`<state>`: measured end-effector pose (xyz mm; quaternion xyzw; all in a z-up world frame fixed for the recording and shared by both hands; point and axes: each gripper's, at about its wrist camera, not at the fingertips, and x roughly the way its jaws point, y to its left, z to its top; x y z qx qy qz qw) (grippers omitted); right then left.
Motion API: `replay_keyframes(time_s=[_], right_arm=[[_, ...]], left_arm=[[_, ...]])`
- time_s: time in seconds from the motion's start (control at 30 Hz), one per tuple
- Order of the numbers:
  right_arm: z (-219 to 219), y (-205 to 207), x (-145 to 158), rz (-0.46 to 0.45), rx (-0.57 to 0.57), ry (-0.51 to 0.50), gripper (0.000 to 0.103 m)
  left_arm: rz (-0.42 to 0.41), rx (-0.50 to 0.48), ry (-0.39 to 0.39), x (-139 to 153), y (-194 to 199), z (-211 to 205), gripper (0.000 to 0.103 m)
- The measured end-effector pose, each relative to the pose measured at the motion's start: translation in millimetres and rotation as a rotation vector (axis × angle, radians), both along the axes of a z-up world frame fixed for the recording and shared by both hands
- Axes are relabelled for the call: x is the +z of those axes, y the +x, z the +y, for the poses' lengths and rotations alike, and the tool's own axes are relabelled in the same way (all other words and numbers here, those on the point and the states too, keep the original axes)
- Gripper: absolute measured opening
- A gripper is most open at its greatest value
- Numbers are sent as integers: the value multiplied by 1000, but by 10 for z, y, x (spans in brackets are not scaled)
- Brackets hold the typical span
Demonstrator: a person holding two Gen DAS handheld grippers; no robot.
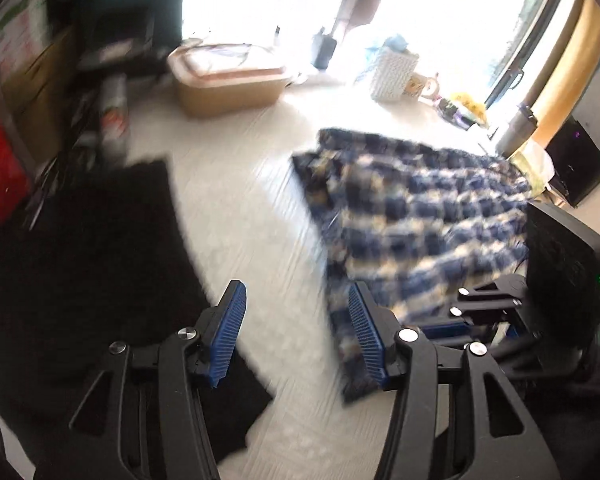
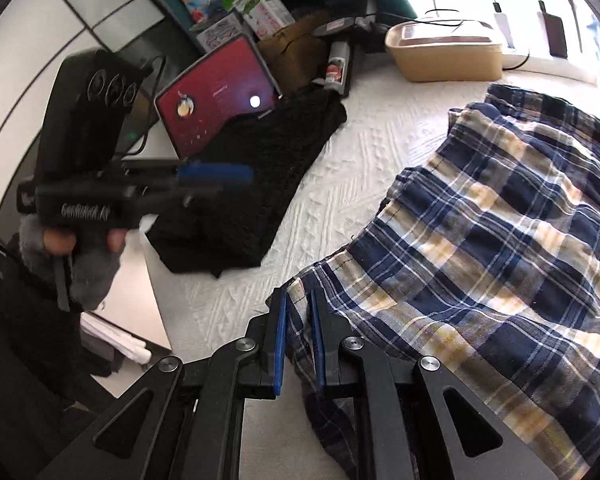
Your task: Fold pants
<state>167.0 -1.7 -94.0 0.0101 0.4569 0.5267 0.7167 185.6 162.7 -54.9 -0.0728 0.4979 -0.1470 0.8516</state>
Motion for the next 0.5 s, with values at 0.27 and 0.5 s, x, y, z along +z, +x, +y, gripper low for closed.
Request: replay_keyframes(time_s=[0.27, 0.5], right_arm=[[-836, 68, 443, -219, -241, 10, 87], [-1708, 382, 373, -201, -497, -56, 87]], left_arm=[[8, -75, -104, -99, 709, -503, 53], [130, 22, -179, -489, 1253, -604, 53]])
